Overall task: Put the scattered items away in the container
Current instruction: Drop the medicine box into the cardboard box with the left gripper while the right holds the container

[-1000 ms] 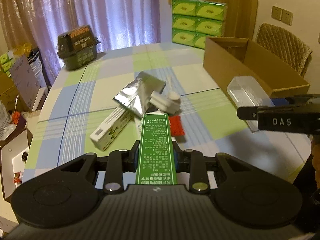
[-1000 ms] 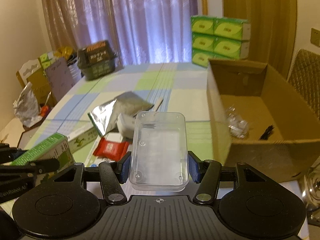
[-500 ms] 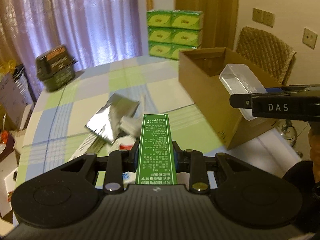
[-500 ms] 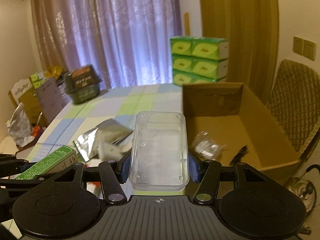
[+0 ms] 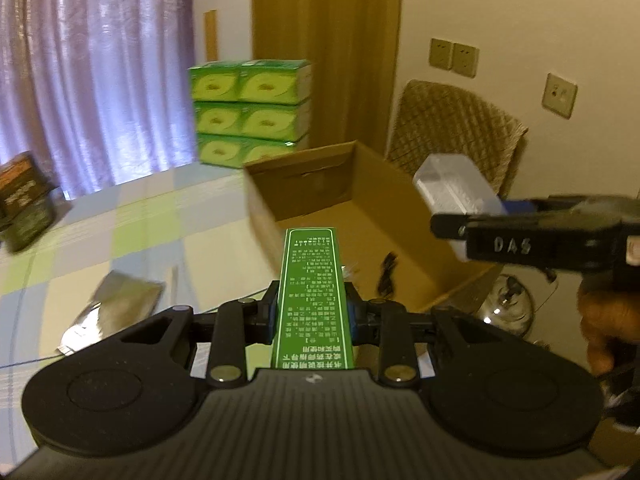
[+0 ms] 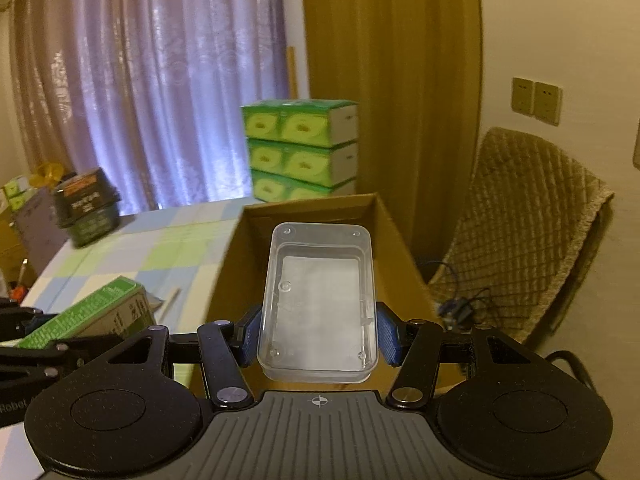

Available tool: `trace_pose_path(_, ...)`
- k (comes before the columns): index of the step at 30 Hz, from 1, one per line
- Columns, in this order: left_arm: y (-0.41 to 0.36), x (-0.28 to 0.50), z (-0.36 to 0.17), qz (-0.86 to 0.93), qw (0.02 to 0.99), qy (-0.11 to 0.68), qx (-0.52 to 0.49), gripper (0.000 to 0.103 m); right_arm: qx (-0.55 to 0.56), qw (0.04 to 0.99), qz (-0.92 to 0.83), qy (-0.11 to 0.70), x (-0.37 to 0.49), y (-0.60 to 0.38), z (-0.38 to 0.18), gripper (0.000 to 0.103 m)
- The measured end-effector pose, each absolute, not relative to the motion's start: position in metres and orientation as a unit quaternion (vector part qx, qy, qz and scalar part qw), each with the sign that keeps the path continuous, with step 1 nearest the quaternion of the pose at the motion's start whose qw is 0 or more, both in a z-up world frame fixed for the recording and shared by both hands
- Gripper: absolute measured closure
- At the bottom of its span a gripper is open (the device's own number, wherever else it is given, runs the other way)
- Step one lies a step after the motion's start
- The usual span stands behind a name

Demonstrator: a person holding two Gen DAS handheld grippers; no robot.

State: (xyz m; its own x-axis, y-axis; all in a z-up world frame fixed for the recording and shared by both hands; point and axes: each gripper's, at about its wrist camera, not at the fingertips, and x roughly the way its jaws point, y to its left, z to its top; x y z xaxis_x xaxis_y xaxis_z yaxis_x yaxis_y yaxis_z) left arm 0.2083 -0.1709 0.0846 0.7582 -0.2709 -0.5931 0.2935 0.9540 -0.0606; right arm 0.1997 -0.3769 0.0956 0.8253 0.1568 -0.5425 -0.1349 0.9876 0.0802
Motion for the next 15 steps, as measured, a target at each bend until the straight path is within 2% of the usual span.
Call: trace_pose_path(15, -0.218, 0.278, 0.055, -0.181, 0.929, 0.321, -0.02, 0.078, 0.013, 0.948, 0.061, 0.312, 0.235, -0.411, 0.063, 0.044)
